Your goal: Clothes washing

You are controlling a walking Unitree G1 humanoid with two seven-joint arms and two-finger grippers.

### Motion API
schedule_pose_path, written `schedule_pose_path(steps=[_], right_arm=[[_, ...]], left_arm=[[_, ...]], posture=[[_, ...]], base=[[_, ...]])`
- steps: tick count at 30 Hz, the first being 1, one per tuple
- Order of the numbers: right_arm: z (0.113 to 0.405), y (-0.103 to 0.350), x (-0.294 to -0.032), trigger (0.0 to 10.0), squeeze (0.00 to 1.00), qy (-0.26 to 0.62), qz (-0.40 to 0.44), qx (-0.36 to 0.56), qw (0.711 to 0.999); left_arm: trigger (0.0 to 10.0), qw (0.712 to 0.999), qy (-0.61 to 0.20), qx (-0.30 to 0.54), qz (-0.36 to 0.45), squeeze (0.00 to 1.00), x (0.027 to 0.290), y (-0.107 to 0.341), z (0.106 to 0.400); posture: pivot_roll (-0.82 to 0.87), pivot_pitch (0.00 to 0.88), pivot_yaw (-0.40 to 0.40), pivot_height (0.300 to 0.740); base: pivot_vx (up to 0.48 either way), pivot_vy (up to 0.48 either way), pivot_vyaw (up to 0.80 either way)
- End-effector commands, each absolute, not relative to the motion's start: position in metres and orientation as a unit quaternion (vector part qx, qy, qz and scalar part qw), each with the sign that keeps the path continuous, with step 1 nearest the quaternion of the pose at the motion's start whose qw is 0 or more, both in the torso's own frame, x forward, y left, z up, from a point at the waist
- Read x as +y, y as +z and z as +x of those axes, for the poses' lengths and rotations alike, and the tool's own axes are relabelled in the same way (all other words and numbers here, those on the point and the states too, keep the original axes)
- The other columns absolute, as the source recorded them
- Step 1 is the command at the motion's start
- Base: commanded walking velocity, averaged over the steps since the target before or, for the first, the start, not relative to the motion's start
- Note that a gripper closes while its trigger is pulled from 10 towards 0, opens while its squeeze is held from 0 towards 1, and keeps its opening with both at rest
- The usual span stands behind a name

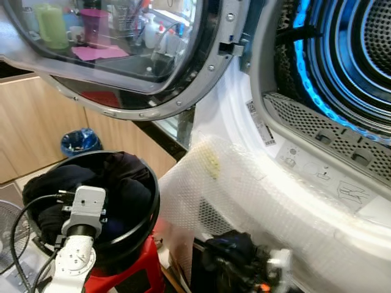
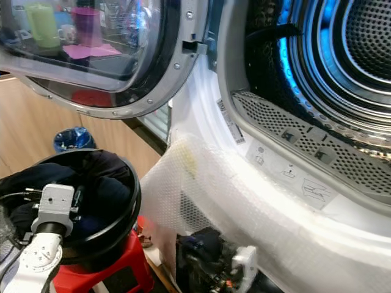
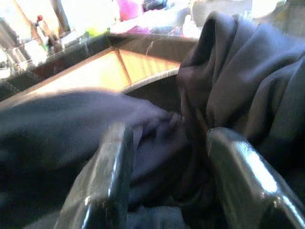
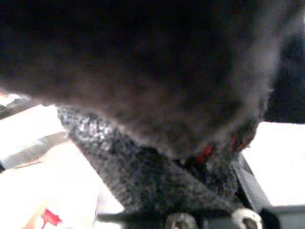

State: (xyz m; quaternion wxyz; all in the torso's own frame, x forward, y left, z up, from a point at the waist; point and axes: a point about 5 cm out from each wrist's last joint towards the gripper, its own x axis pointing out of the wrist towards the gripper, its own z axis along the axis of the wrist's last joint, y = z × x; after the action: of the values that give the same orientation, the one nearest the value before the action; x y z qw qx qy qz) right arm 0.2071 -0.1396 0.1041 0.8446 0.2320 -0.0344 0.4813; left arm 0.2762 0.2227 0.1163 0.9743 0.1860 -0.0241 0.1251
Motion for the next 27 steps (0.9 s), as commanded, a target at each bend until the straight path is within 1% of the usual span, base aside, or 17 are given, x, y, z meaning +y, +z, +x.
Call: schedule_pose_path(steps=[1, 2, 4, 5, 10, 11, 13, 14, 15, 17, 19, 22, 24, 25, 26, 27], right_arm=[[0.205, 0.120, -0.142, 0.0, 0.00, 0.489, 0.241, -0.063, 0.836], [0.205, 0.141, -0.143, 0.0, 0.00, 0.491, 0.238, -0.093, 0.833], [0.205, 0.154, -0.145, 0.0, 0.00, 0.489, 0.239, -0.112, 0.831], [0.207, 0.175, -0.147, 0.0, 0.00, 0.483, 0.242, -0.143, 0.829], [0.215, 0.217, -0.157, 0.0, 0.00, 0.457, 0.250, -0.203, 0.829], [0.215, 0.217, -0.157, 0.0, 0.00, 0.457, 0.250, -0.203, 0.829], [0.225, 0.243, -0.162, 0.0, 0.00, 0.443, 0.259, -0.246, 0.822], [0.233, 0.269, -0.163, 0.0, 0.00, 0.439, 0.260, -0.280, 0.813], [0.239, 0.280, -0.164, 0.0, 0.00, 0.439, 0.256, -0.293, 0.810], [0.242, 0.288, -0.164, 0.0, 0.00, 0.439, 0.255, -0.299, 0.809], [0.258, 0.314, -0.164, 0.0, 0.00, 0.427, 0.245, -0.321, 0.809], [0.268, 0.337, -0.166, 0.0, 0.00, 0.415, 0.241, -0.339, 0.809], [0.280, 0.355, -0.170, 0.0, 0.00, 0.396, 0.239, -0.343, 0.817], [0.280, 0.355, -0.170, 0.0, 0.00, 0.396, 0.239, -0.343, 0.817], [0.307, 0.374, -0.176, 0.0, 0.00, 0.342, 0.243, -0.322, 0.849], [0.307, 0.374, -0.176, 0.0, 0.00, 0.342, 0.243, -0.322, 0.849]], left_arm=[[10.0, 0.974, 0.118, -0.021, 0.192, 0.00, 0.216, 0.111, 0.276], [10.0, 0.974, 0.117, -0.020, 0.192, 0.00, 0.215, 0.108, 0.276], [10.0, 0.975, 0.116, -0.019, 0.190, 0.00, 0.213, 0.106, 0.277], [10.0, 0.975, 0.114, -0.019, 0.188, 0.00, 0.209, 0.103, 0.278], [10.0, 0.978, 0.115, -0.023, 0.175, 0.00, 0.198, 0.100, 0.279], [10.0, 0.978, 0.115, -0.023, 0.175, 0.00, 0.198, 0.100, 0.279], [10.0, 0.979, 0.113, -0.021, 0.171, 0.00, 0.194, 0.097, 0.280], [10.0, 0.979, 0.111, -0.021, 0.170, 0.00, 0.191, 0.096, 0.281], [10.0, 0.979, 0.110, -0.022, 0.171, 0.00, 0.190, 0.096, 0.281], [10.0, 0.979, 0.109, -0.023, 0.172, 0.00, 0.189, 0.096, 0.281], [10.0, 0.978, 0.107, -0.030, 0.178, 0.00, 0.189, 0.098, 0.283], [10.0, 0.977, 0.109, -0.035, 0.181, 0.00, 0.190, 0.100, 0.283], [10.0, 0.976, 0.112, -0.036, 0.182, 0.00, 0.192, 0.100, 0.283], [10.0, 0.976, 0.112, -0.036, 0.182, 0.00, 0.192, 0.100, 0.283], [10.0, 0.976, 0.113, -0.035, 0.184, 0.00, 0.193, 0.100, 0.283], [10.0, 0.976, 0.113, -0.035, 0.184, 0.00, 0.193, 0.100, 0.283]], posture=[[0.45, 0.053, -0.188, 0.740], [0.45, 0.053, -0.188, 0.740], [0.42, 0.045, -0.203, 0.740], [0.40, 0.046, -0.210, 0.740], [0.37, 0.045, -0.246, 0.740], [0.37, 0.045, -0.246, 0.740], [0.36, 0.044, -0.249, 0.740], [0.36, 0.047, -0.244, 0.740], [0.35, 0.047, -0.244, 0.740], [0.35, 0.047, -0.244, 0.740], [0.35, 0.046, -0.238, 0.740], [0.35, 0.046, -0.239, 0.740], [0.35, 0.050, -0.239, 0.740], [0.35, 0.050, -0.239, 0.740], [0.33, 0.050, -0.229, 0.740], [0.33, 0.050, -0.229, 0.740]], base=[[0.000, 0.000, 0.00], [0.000, 0.000, 0.00], [0.000, 0.000, 0.00], [0.000, 0.000, 0.00], [0.000, 0.000, 0.00], [0.000, 0.000, 0.00], [0.000, 0.000, 0.00], [0.000, 0.000, 0.00], [0.000, 0.000, 0.00], [0.000, 0.000, 0.00], [0.000, 0.000, 0.00], [0.000, 0.000, 0.00], [0.000, 0.000, 0.00], [0.000, 0.000, 0.00], [0.000, 0.000, 0.00], [0.000, 0.000, 0.00]])
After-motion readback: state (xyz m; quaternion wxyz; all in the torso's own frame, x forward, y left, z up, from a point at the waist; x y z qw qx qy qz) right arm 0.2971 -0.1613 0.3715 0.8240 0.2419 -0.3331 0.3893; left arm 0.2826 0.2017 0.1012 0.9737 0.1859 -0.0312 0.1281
